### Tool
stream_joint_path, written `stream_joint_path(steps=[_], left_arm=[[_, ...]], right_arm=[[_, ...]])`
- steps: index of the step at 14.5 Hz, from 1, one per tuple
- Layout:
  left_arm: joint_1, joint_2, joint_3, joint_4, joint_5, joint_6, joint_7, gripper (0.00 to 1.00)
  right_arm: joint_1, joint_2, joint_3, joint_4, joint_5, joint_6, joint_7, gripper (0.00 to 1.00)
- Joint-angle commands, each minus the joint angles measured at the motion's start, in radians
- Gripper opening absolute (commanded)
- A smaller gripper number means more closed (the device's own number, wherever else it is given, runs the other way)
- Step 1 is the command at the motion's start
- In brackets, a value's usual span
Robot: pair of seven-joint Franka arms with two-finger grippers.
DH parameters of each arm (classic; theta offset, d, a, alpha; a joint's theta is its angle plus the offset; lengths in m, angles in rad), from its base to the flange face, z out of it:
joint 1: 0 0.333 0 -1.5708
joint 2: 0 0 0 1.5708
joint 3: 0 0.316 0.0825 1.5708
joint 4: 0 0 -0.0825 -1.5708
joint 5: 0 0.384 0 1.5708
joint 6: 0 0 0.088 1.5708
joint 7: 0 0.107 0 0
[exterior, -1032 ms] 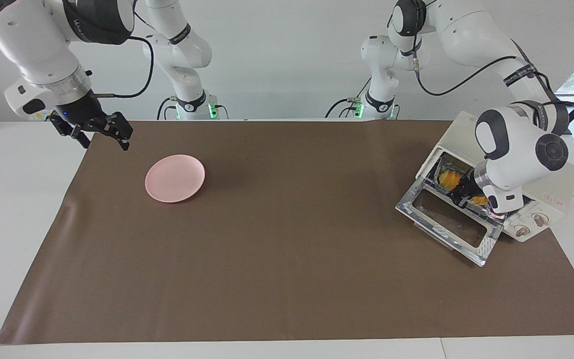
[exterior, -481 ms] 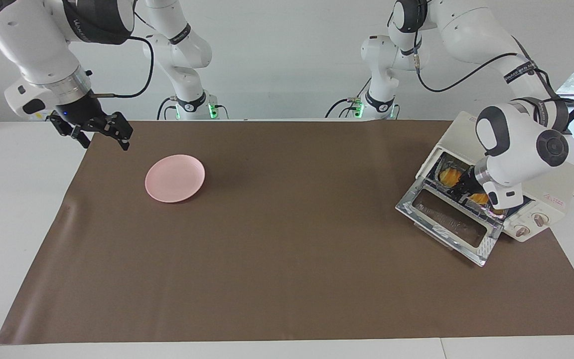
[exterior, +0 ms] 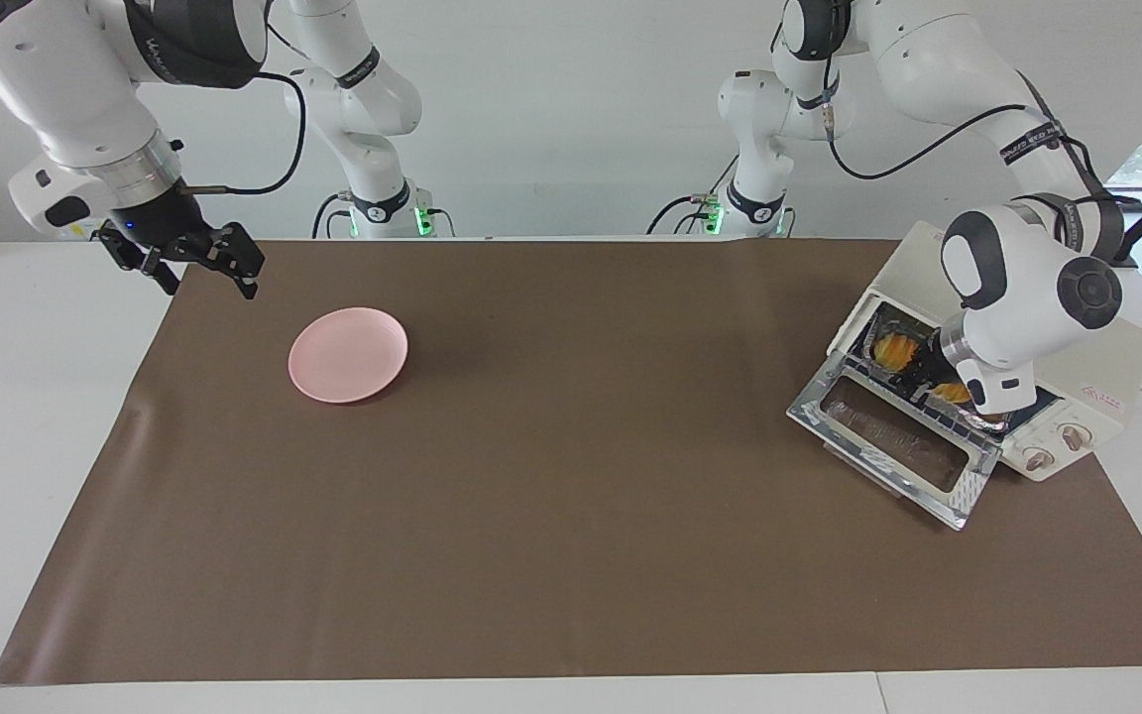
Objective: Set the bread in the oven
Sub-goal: 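Push the foil tray into the oven opening with the left gripper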
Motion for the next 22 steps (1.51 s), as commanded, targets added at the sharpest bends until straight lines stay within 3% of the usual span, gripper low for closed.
stream_joint_path(steps=[1, 3, 5, 10, 22], left_arm=[[-0.009, -0.037, 0.005, -0.063, 0.022, 0.025, 0.046, 0.00], [-0.003, -0.035, 0.005, -0.063, 0.022, 0.025, 0.118, 0.42], [-0.002, -0.037, 0.005, -0.060, 0.038, 0.014, 0.129, 0.97], [-0.014, -0.034, 0.005, -0.048, 0.068, 0.020, 0.133, 1.00], [-0.043, 0.003, -0.003, 0.092, 0.094, 0.008, 0.158, 1.00]], right_arm=[[-0.016, -0.028, 0.012, -0.032, -0.012, 0.008, -0.001, 1.00], [-0.016, -0.028, 0.013, -0.032, -0.012, 0.008, -0.001, 1.00], [-0.016, -0.028, 0.012, -0.032, -0.012, 0.008, -0.001, 1.00], [-0.016, -0.028, 0.012, -0.032, -0.012, 0.008, -0.001, 1.00], [-0.014, -0.028, 0.013, -0.032, -0.012, 0.008, -0.001, 1.00]])
